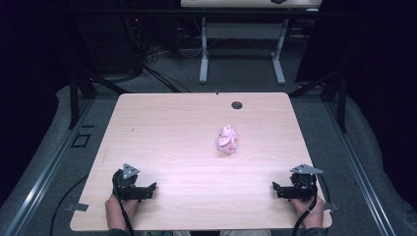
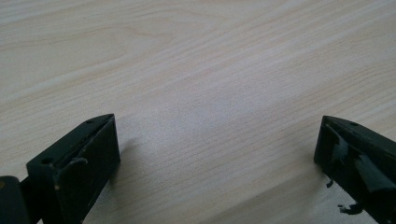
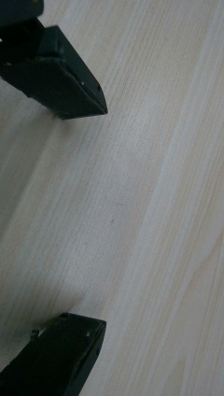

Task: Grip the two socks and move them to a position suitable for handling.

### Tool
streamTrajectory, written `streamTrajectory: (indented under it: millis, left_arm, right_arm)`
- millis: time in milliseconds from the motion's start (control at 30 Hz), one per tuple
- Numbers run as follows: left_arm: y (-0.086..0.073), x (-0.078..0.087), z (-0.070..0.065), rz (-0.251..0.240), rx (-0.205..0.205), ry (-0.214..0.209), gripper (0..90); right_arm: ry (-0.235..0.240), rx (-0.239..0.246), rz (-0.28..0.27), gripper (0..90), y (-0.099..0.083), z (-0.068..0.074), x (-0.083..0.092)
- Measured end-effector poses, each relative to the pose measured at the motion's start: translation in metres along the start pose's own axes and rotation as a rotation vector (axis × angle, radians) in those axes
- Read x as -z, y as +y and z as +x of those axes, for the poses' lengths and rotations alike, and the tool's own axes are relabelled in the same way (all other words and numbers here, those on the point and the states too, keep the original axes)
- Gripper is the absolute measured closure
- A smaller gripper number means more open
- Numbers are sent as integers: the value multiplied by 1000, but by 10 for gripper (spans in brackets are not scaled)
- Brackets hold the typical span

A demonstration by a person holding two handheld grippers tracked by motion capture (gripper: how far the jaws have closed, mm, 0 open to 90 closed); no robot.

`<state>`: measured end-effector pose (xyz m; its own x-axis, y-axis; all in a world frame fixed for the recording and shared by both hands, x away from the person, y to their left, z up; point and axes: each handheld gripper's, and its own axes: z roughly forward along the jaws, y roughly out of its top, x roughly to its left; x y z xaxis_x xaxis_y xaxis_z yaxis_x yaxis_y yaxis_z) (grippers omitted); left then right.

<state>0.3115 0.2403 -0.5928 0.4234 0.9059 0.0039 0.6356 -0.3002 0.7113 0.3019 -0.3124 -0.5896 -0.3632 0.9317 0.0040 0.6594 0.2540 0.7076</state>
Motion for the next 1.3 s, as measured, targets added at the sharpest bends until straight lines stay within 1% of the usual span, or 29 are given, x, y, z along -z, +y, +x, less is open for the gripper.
streamTrajectory:
  millis: [300,333,400,467,500,533,600,633,667,700,733,767,800,833,867,900,933,967,1000,1033,1067,1100,1133,1167,1300]
  left_arm:
    - [0,0,0,1,0,0,2]
    - [0,0,0,1,0,0,2]
    - [0,0,0,1,0,0,2]
    - [0,0,0,1,0,0,2]
    - [0,0,0,1,0,1,2]
    - [0,0,0,1,0,0,2]
    - [0,0,0,1,0,0,2]
    - [0,0,0,1,0,0,2]
    - [0,0,0,1,1,0,2]
    - [0,0,0,1,1,1,2]
    - [0,0,0,1,0,1,2]
    - [0,0,0,0,3,0,2]
    - [0,0,0,0,1,1,2]
    - [0,0,0,0,1,1,2]
    - [0,0,0,1,0,0,2]
    - [0,0,0,1,0,0,2]
    - [0,0,0,1,0,0,2]
    - [0,0,0,1,0,0,2]
    - [0,0,0,0,3,0,2]
    - [0,0,0,0,3,0,2]
    - [0,0,0,1,0,0,2]
    - [0,0,0,1,0,0,3]
    - [0,0,0,0,2,0,2]
    - [0,0,0,0,2,0,3]
    - [0,0,0,0,0,0,2]
  right_arm:
    - [-1,-8,19,0,3,0,-1]
    - [5,-3,30,0,5,-1,-1]
    - [7,-6,31,0,5,-1,-2]
    - [32,-1,42,0,9,-1,-1]
    - [32,-8,31,0,11,0,-1]
    - [55,-1,27,0,18,3,1]
    - [77,8,20,0,25,6,1]
    - [77,8,20,0,25,6,1]
    - [102,16,14,0,32,10,1]
    - [102,16,14,0,32,10,1]
    - [112,19,2,0,36,13,0]
    - [124,23,-1,0,41,15,-1]
    - [138,43,13,0,49,18,-2]
    - [138,43,13,0,49,18,-2]
    - [159,46,-6,0,57,22,-5]
    - [162,55,5,0,62,25,-5]
    - [173,64,-1,0,66,27,-6]
    - [173,64,-1,0,66,27,-6]
    - [187,59,-16,0,69,30,-9]
    - [197,67,3,1,74,32,-11]
    - [201,84,1,1,78,35,-14]
    - [221,93,7,2,86,41,-19]
    - [230,98,1,2,91,43,-23]
    - [230,98,1,2,91,43,-23]
    - [273,107,2,5,106,52,-35]
